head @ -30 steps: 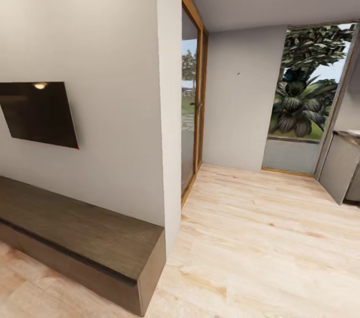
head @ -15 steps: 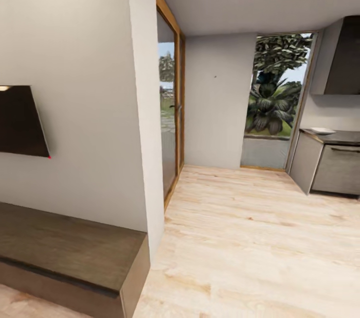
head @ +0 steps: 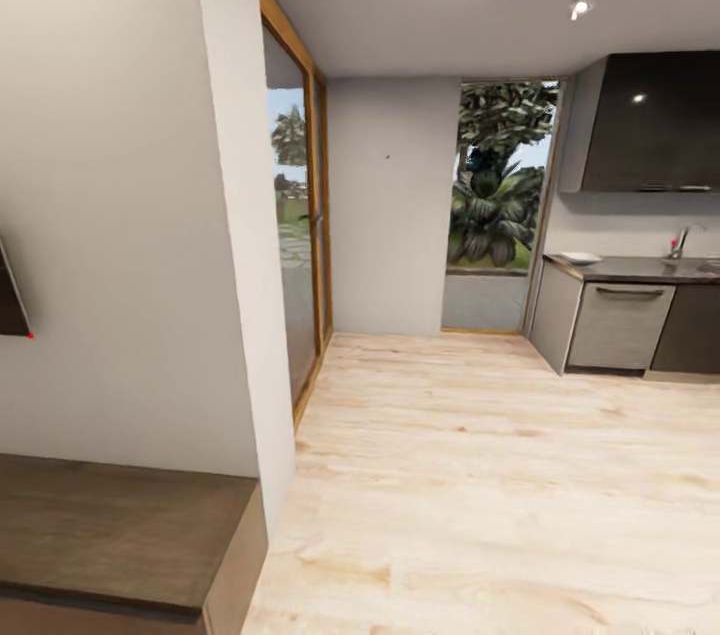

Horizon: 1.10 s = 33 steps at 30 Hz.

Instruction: In the kitchen, take the Vidalia onion out of the sink, dice it on the chopping board with the paring knife, put the diced onion into the bowl on the countertop, then place both the paring knife and the chopping board into the sink.

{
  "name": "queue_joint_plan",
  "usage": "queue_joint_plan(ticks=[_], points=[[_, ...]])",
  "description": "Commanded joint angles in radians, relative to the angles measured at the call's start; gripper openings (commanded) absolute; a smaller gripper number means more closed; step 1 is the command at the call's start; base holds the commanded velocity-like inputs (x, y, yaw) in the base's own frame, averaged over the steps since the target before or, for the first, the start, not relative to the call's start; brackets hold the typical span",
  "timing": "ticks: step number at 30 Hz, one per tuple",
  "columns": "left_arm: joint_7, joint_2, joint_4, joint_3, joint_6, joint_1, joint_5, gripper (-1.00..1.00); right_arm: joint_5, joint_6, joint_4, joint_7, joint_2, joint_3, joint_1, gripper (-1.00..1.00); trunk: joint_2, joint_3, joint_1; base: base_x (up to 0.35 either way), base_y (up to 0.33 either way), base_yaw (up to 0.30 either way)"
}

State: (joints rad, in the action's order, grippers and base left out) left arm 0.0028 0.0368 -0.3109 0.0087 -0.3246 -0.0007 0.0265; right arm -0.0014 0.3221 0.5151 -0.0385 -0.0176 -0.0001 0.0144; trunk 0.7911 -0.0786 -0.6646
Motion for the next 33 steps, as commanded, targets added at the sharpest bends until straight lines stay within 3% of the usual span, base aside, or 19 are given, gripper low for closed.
queue_joint_plan(ticks=[1,33], points=[[0.0,0.0,-0.001,0.0,-0.002,0.0,0.003,1.0,0.0,0.003,-0.001,-0.003,0.0,0.0,0.001,1.0,-0.006,0.002,0.004,0.0,0.0,-0.268],[0.0,0.0,0.0,0.0,-0.002,0.0,0.003,1.0,0.0,0.003,-0.001,-0.003,-0.001,0.0,0.001,1.0,-0.23,0.119,0.126,0.0,0.0,-0.268]])
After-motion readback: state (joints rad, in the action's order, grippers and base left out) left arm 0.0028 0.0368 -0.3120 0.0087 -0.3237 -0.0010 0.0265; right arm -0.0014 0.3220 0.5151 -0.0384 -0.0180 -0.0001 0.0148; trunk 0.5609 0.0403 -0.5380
